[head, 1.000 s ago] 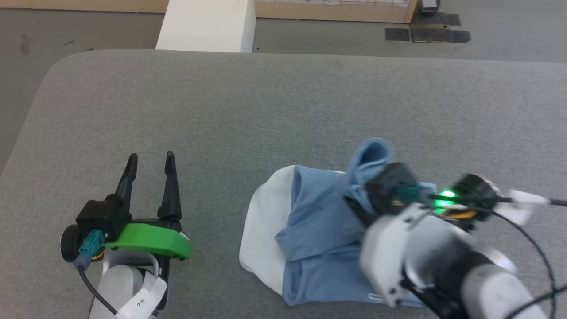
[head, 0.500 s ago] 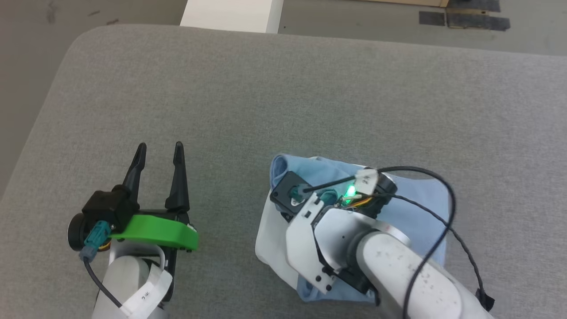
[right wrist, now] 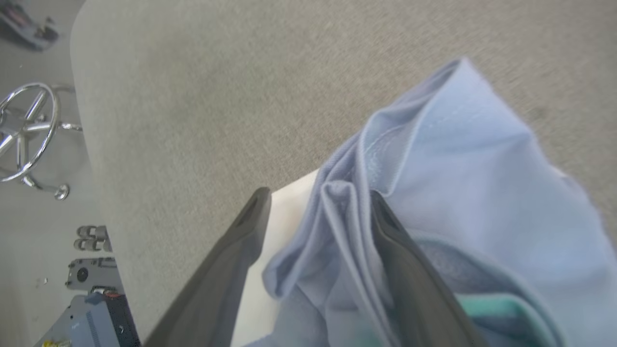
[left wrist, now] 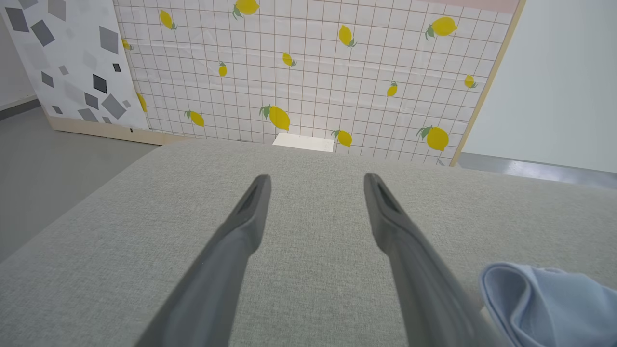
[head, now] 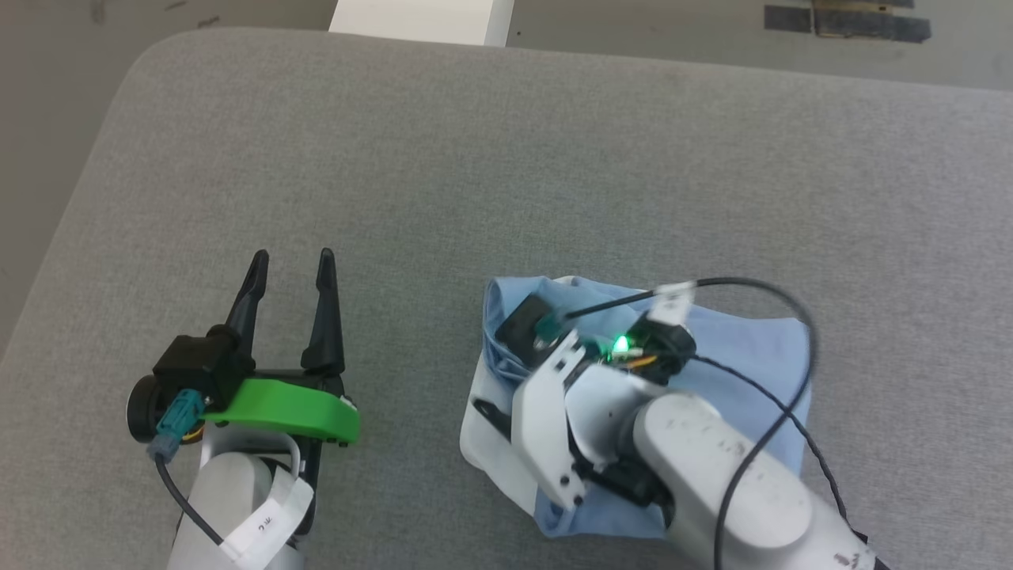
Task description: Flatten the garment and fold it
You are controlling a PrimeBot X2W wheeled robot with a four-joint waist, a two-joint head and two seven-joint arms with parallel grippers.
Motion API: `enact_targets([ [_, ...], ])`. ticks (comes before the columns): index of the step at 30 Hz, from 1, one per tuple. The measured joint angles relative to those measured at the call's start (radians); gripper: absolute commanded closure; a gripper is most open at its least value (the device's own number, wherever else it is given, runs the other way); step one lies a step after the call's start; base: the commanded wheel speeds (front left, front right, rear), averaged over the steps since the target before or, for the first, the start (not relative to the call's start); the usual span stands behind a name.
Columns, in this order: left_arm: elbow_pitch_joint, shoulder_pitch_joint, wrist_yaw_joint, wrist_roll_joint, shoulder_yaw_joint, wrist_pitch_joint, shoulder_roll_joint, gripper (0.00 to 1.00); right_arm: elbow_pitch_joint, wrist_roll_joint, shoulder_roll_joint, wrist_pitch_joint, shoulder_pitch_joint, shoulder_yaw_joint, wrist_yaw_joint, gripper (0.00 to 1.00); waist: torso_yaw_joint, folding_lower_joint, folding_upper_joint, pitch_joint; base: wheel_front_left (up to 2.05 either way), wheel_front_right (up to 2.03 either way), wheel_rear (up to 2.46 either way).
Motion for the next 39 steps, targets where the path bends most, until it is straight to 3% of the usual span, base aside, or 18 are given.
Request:
enact_targets([
  [7, 0.003, 0.006, 0.0, 0.0, 0.018, 0.0, 0.0, 0.0, -0.181, 0.082, 0.002, -0.233, 0.006, -0.171, 0.0, 0.0, -0.027, 0.0, 0.0, -0.041, 0.0, 0.0, 0.0],
  [13, 0.002, 0.034, 0.0, 0.002, 0.038, 0.0, 0.0, 0.0, -0.336, -0.021, 0.003, -0.438, 0.095, -0.377, 0.0, 0.0, -0.069, 0.0, 0.0, -0.082, 0.0, 0.0, 0.0],
  [19, 0.0, 0.056, 0.0, 0.003, 0.044, 0.0, 0.0, 0.0, -0.417, -0.113, -0.012, -0.545, 0.231, -0.557, 0.0, 0.0, -0.116, 0.0, 0.0, -0.119, 0.0, 0.0, 0.0],
  [25, -0.004, 0.066, 0.0, 0.003, 0.042, 0.0, 0.0, 0.0, -0.412, -0.136, -0.053, -0.61, 0.348, -0.675, 0.0, 0.0, -0.152, -0.0001, 0.0001, -0.145, 0.0, 0.0, 0.0],
  [32, -0.01, 0.072, -0.001, 0.003, 0.043, 0.0, 0.0, 0.0, -0.348, -0.047, -0.063, -0.591, 0.438, -0.751, 0.0, 0.0, -0.17, -0.0001, 0.0, -0.154, 0.0, 0.0, 0.0],
  [36, -0.011, 0.077, -0.001, 0.003, 0.045, 0.0, 0.0, 0.0, -0.299, 0.178, -0.026, -0.471, 0.454, -0.789, 0.0, 0.0, -0.171, -0.0001, 0.0, -0.152, 0.0, 0.0, 0.0],
  [37, -0.011, 0.076, -0.001, 0.003, 0.044, 0.0, 0.0, 0.0, -0.253, 0.368, -0.012, -0.336, 0.456, -0.829, 0.0, 0.0, -0.167, -0.0001, 0.0, -0.149, 0.0, 0.0, 0.0],
  [39, -0.011, 0.076, -0.001, 0.003, 0.044, 0.0, 0.0, 0.0, -0.207, 0.476, -0.004, -0.23, 0.455, -0.866, 0.0, 0.0, -0.162, -0.0001, 0.0, -0.148, 0.0, 0.0, 0.0],
])
